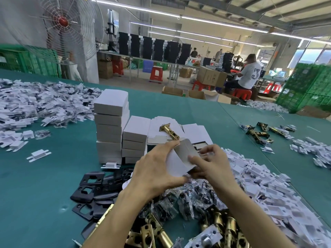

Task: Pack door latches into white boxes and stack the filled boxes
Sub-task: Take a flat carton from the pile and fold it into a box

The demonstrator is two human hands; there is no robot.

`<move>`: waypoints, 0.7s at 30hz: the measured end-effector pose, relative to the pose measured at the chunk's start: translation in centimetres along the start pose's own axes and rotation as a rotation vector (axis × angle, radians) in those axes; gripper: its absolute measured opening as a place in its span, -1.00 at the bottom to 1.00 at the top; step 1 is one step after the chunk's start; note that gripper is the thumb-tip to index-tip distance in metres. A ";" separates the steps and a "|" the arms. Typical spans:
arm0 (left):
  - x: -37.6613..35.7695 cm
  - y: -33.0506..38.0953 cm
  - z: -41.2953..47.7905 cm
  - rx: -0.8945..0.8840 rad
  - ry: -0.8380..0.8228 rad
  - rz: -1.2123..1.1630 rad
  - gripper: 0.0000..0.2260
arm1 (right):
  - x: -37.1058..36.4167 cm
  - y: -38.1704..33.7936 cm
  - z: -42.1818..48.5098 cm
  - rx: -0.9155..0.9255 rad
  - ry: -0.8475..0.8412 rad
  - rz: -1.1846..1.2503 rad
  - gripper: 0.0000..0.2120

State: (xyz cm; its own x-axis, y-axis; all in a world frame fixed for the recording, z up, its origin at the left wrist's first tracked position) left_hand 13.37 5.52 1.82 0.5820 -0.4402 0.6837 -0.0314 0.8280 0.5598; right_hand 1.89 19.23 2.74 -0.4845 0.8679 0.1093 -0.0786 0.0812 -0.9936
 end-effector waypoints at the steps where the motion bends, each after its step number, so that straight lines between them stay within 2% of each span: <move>1: 0.0 -0.1 0.1 0.016 0.031 -0.008 -0.23 | 0.0 -0.2 -0.3 0.089 0.044 0.033 -0.76; 2: 0.1 -0.2 0.1 0.032 0.064 -0.031 -0.29 | -0.1 -0.4 -0.7 0.169 0.055 0.050 -0.83; 4: 0.2 -0.4 0.2 0.060 0.125 -0.094 -0.40 | -0.7 -0.6 -1.6 0.289 -0.034 -0.010 -0.94; 6: 0.5 -0.6 0.3 0.073 0.179 -0.143 -0.48 | -1.4 -0.7 -2.5 0.369 -0.118 -0.118 -0.95; 9: 0.7 -0.4 0.4 0.062 0.217 -0.169 -0.52 | -1.4 -1.0 -3.1 0.446 -0.050 -0.120 -0.81; 13: 0.9 -0.3 0.3 0.038 0.220 -0.173 -0.51 | -1.8 -0.8 -3.5 0.445 -0.110 -0.126 -0.66; 17: 1.1 0.2 0.1 0.021 0.225 -0.141 -0.56 | -2.2 -0.5 -3.1 0.362 -0.126 -0.151 -0.75; 21: 0.9 0.7 0.0 0.013 0.201 -0.108 -0.58 | -3.1 -0.1 -3.2 0.294 -0.215 -0.243 -0.80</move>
State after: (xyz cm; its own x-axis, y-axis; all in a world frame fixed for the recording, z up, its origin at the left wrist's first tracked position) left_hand 13.91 5.70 2.82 0.7330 -0.4469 0.5128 0.0305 0.7747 0.6316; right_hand 6.18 18.10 2.42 -0.5892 0.7163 0.3738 -0.4426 0.1008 -0.8910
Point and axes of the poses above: each hand's wrist, its own z-axis towards the middle knuckle, its own x-axis out of the back of the hand, y = z × x, the point moved 3 cm from there along z, towards the middle knuckle, and after that the axes turned 3 degrees about -x, right-handed, at the moved point
